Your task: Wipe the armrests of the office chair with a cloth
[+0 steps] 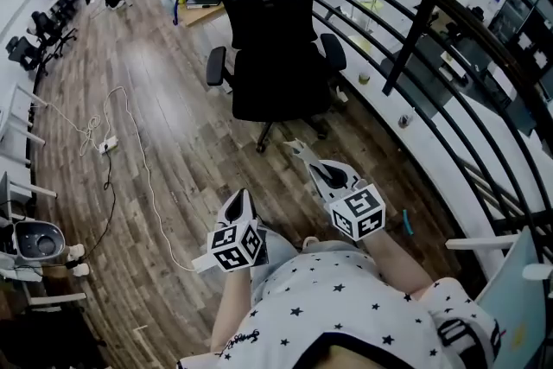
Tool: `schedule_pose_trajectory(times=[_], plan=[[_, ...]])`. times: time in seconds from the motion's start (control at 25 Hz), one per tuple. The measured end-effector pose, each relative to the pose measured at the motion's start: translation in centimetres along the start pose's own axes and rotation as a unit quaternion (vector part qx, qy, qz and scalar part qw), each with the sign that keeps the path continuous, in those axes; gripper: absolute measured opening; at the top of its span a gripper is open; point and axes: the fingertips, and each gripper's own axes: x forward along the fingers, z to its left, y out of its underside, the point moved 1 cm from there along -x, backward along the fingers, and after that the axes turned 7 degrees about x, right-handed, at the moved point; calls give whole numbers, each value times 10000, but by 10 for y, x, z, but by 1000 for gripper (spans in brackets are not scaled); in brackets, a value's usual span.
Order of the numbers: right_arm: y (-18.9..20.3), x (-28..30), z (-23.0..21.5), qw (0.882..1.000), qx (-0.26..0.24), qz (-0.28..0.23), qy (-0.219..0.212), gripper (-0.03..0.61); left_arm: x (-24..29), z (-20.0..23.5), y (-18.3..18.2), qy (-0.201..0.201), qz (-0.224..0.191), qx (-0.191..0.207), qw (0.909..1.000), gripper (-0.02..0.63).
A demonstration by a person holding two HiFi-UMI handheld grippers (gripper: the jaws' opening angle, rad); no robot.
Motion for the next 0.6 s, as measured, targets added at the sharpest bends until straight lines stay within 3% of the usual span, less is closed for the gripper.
schedule_pose_trajectory(times=[0.28,0.6], plan=[[8,-4,0,9997,-32,105,-203,25,-9,-4,17,-202,17,-199,9996,8],[4,22,-6,9995,29,167,-276,26,15,4,7,-160,30,-183,9997,8]])
